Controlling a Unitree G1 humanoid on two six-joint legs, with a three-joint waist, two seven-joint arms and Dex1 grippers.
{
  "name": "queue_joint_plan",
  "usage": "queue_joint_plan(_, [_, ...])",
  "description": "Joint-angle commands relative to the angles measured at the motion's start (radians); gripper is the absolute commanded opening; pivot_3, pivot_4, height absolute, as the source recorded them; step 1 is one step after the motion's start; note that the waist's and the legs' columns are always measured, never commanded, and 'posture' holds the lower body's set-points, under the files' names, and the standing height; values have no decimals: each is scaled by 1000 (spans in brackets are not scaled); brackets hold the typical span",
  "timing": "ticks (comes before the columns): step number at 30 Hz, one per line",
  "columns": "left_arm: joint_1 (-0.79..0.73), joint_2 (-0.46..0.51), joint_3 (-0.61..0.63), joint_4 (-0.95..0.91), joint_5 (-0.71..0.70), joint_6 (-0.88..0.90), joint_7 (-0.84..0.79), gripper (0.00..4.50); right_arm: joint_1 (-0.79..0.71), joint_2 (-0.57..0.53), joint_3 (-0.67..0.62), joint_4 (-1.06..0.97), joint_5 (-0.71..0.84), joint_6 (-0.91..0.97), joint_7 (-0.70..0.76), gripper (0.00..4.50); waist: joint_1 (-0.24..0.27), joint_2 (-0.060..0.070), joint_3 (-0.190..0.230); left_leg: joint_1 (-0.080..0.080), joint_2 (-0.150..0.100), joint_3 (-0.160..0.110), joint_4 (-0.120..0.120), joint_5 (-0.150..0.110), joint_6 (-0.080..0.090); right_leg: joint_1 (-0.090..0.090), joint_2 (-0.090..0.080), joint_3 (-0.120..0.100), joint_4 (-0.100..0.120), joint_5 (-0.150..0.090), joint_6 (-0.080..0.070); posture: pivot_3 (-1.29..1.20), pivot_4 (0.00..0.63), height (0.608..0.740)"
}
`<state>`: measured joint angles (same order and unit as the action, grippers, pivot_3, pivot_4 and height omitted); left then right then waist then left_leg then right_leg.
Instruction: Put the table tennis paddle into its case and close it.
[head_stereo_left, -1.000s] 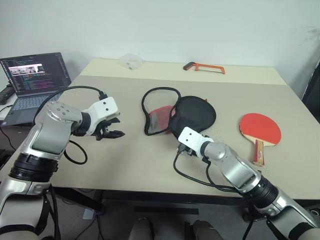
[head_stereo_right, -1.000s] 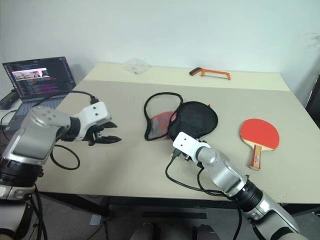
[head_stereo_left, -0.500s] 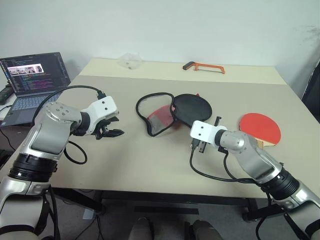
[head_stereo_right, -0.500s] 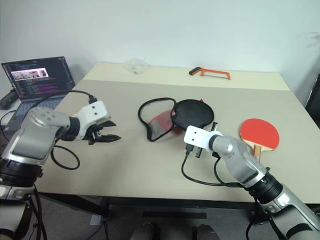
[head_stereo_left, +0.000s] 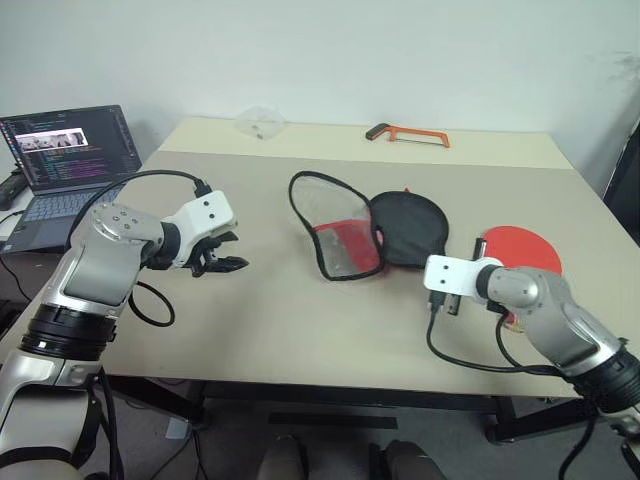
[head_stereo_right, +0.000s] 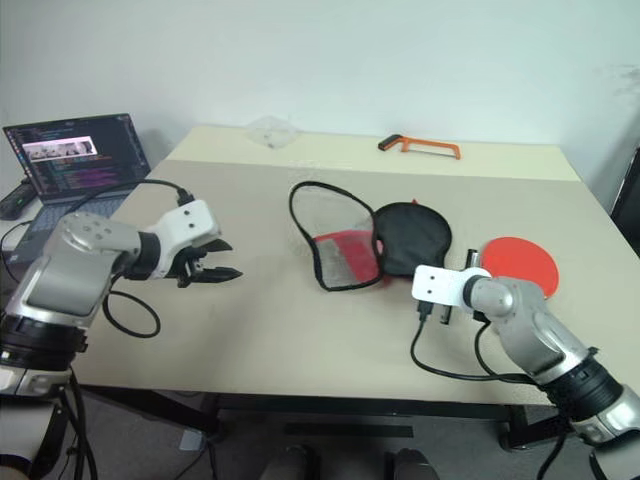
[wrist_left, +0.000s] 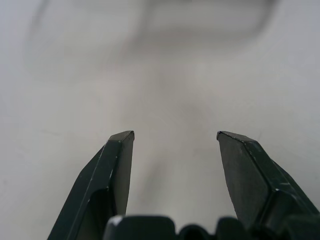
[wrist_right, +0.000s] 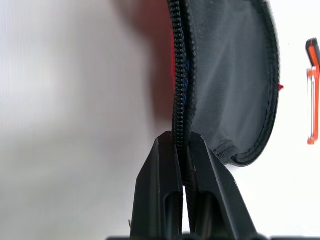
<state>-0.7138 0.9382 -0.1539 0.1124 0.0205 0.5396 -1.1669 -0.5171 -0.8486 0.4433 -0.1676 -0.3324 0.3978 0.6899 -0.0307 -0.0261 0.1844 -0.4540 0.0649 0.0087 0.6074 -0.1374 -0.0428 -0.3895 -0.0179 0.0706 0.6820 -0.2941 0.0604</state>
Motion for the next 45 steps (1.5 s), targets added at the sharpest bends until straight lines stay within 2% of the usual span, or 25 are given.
queue_joint_plan(1, [-34,2,-2,-7,4,-15,3,2891,10,-23,-56,-17,-31,-32,10,51,0,0,0,0,0,0,0,0,0,0,0,0,0,0,0,0,150,740])
queue_joint_plan(14, [-73,-17,-29,38,15,-45,-4,2891,82,-77,-87,112,-89,-200,27,51,0,0,0,0,0,0,0,0,0,0,0,0,0,0,1,0,150,740])
queue_joint_plan(24, [-59,-31,-27,4,10,-17,8,2891,-7,45,-59,241,-130,-224,1,51,-7,0,0,1,0,0,1,0,0,1,0,1,0,1,2,0,150,740])
queue_joint_plan(30, [-46,-32,-20,-17,7,-2,9,2891,-39,62,-75,302,-160,-234,-2,51,-2,0,0,1,0,0,1,0,0,1,0,1,0,1,2,0,150,740])
queue_joint_plan(33, [-42,-35,-21,-25,7,5,10,2891,-54,56,-73,335,-178,-253,-3,688,-2,0,0,1,0,0,1,0,0,1,0,1,0,1,1,0,150,740])
queue_joint_plan(40, [-53,-38,-25,-20,6,3,5,2891,-46,42,-98,318,-148,-253,59,3037,-1,0,0,1,0,0,1,0,0,1,0,0,0,1,2,0,150,740])
queue_joint_plan(43, [-59,-29,-4,-20,-21,-8,-19,2891,-36,26,-156,226,-96,-182,130,4063,1,0,0,1,0,0,1,0,0,2,0,0,0,1,1,0,150,740])
queue_joint_plan(45, [-58,-13,37,-33,-75,-26,-59,2891,-19,8,-227,106,-12,-68,222,4459,1,0,0,0,0,0,1,0,0,2,0,0,0,1,1,0,150,740])
